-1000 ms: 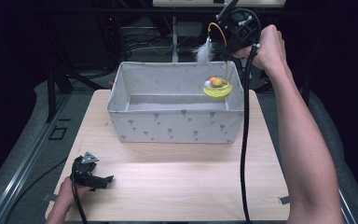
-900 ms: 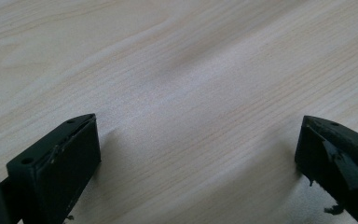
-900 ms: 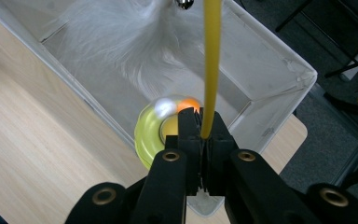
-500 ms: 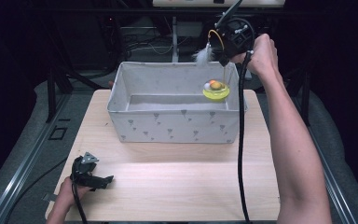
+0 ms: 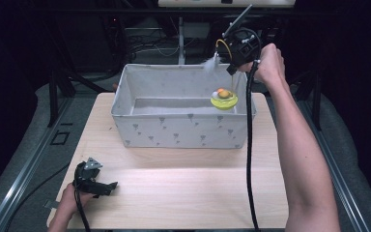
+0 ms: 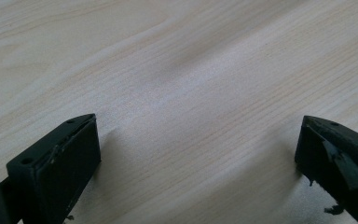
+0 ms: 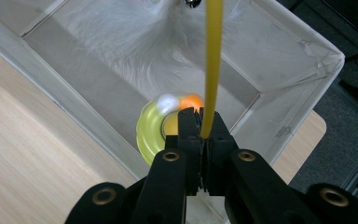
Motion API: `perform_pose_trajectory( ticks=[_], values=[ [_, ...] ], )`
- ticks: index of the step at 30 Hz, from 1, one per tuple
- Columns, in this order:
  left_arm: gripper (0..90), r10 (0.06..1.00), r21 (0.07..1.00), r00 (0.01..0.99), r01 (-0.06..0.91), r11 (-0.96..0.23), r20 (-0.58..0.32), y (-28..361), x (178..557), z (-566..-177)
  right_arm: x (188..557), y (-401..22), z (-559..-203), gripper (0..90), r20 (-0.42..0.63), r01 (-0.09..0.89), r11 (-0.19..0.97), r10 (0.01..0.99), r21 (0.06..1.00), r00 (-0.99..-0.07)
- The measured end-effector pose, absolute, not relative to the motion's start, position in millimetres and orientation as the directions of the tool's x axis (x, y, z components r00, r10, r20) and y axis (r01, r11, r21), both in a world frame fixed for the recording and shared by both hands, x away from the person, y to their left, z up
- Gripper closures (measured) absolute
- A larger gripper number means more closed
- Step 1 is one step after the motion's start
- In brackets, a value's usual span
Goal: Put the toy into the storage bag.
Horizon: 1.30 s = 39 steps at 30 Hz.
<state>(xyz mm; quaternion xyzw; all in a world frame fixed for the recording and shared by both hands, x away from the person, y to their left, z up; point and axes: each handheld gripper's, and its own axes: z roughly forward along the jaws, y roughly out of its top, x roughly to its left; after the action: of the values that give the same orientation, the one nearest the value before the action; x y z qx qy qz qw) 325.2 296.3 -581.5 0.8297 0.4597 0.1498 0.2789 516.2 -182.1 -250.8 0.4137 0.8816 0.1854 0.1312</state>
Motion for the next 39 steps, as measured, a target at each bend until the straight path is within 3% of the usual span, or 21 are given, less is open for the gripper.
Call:
perform_pose_trajectory(
  ticks=[39],
  values=[
    [0.0,0.845,0.603,0.535,0.676,-0.423,-0.006,296,325,-582,527,-199,-322,88.3,-0.038,0.714,0.578,0.787,0.395,-0.616]
  ],
)
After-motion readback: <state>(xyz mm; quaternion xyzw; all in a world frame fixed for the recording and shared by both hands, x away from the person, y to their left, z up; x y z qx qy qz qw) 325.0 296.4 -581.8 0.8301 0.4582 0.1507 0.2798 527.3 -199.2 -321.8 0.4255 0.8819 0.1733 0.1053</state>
